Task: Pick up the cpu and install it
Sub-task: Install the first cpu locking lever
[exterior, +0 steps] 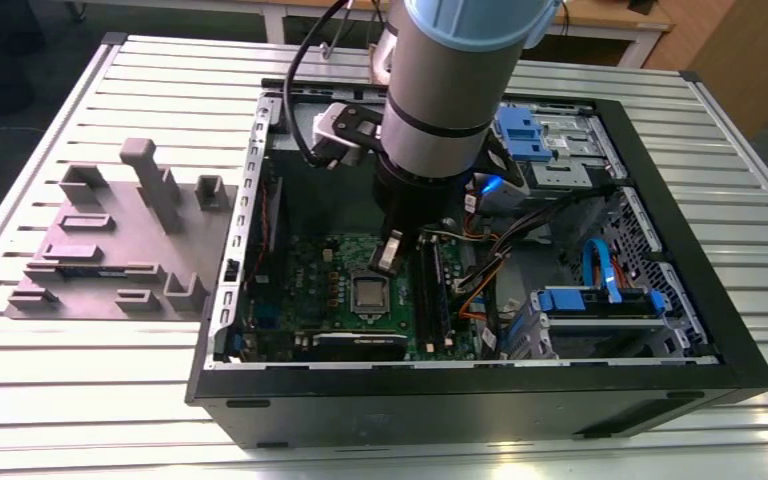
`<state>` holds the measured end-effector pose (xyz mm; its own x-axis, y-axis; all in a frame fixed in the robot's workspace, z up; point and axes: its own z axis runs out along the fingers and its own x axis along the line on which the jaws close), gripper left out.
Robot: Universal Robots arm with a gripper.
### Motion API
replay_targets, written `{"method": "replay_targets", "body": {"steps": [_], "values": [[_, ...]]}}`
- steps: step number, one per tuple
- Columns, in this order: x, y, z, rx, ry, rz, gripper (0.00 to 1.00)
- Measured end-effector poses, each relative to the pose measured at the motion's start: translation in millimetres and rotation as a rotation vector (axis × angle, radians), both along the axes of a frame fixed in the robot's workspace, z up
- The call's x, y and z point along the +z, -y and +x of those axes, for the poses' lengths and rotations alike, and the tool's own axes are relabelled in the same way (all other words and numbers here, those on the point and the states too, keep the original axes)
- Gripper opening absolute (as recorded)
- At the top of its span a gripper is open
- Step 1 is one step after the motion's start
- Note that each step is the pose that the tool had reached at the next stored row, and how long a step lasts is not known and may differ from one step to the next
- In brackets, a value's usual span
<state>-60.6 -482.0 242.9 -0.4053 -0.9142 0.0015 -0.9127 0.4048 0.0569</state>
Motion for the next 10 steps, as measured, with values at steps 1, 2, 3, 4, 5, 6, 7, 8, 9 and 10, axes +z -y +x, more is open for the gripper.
{"method": "replay_targets", "body": {"steps": [1,2,3,4,5,6,7,8,9,10], "values": [[0.0,0.0,0.0,0.000,0.0000,0.0001,0.10],[0.0,-0.1,0.1,0.000,0.0000,0.0000,0.10],[0.0,-0.1,0.2,0.000,0.0000,0.0000,0.10],[0.0,0.0,0.2,0.000,0.0000,0.0000,0.10],[0.0,0.0,0.3,0.000,0.0000,0.0000,0.10],[0.0,0.0,0.3,0.000,0.0000,0.0000,0.10],[0.0,0.0,0.4,0.000,0.0000,0.0001,0.10],[0.0,0.0,0.4,0.000,0.0000,0.0000,0.10],[0.0,0.0,0.5,0.000,0.0000,0.0000,0.10],[0.0,0.0,0.5,0.000,0.0000,0.0000,0.10]]}}
